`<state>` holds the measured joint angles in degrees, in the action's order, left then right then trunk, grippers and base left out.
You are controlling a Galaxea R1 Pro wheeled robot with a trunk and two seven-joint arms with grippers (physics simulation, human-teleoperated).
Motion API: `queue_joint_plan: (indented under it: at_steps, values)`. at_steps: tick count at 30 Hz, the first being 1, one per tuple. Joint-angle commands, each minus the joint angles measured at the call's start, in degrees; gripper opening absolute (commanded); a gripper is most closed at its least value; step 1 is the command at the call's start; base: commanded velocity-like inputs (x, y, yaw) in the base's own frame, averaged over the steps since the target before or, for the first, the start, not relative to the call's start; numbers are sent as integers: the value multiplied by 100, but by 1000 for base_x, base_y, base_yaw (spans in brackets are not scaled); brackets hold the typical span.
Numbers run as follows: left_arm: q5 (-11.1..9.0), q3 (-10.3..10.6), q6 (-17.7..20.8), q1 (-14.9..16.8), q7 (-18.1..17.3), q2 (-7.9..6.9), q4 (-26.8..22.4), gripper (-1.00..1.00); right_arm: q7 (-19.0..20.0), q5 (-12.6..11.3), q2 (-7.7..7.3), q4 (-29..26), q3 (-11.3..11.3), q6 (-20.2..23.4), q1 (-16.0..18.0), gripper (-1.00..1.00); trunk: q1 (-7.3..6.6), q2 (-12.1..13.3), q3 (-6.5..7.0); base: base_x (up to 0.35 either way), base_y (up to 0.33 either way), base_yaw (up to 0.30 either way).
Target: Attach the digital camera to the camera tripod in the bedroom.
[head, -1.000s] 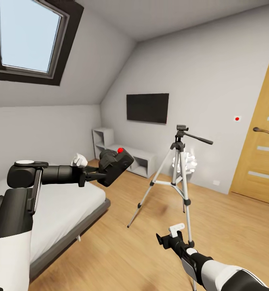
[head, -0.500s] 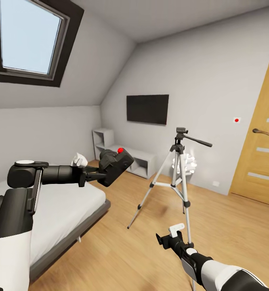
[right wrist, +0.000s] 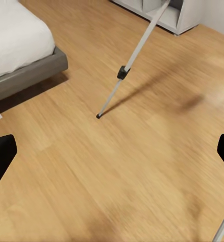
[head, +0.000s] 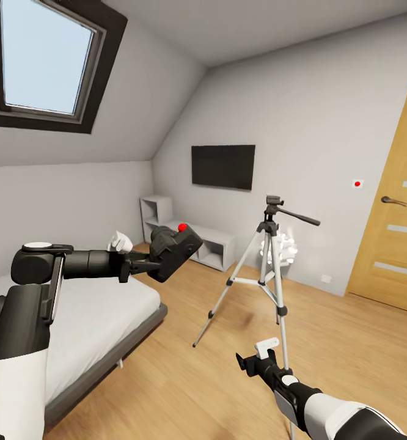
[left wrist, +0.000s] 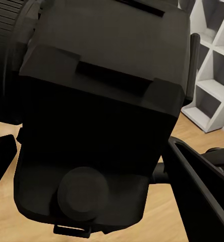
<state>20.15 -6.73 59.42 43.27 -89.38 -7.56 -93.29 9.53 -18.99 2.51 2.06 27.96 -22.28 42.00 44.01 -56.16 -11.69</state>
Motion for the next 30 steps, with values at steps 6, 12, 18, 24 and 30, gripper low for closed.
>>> queue_joint_plan:
  at_steps: [6, 12, 18, 24, 30]
  values:
    - [59, -4, 58, 6, -62, 0, -5, -100, 40, -61, 4, 22, 25, -31, 10, 100, -131, 236, 100, 0, 0, 0]
    - [59, -4, 58, 6, -62, -4, -7, -100, 40, -61, 4, 22, 25, -31, 10, 100, -263, 477, 208, 0, 0, 0]
    - [59, -4, 58, 6, -62, -7, -6, -100, 40, -61, 4, 22, 25, -31, 10, 100, -395, 717, 315, 7, 0, 0]
    - [59, -5, 58, 6, -62, -4, -5, -100, 40, -61, 4, 22, 25, -31, 10, 100, -527, 958, 423, 143, 87, 0]
    - [59, -8, 58, 6, -62, -3, -5, -100, 40, -61, 4, 22, 25, -31, -12, 100, -659, 1198, 531, 126, 86, 0]
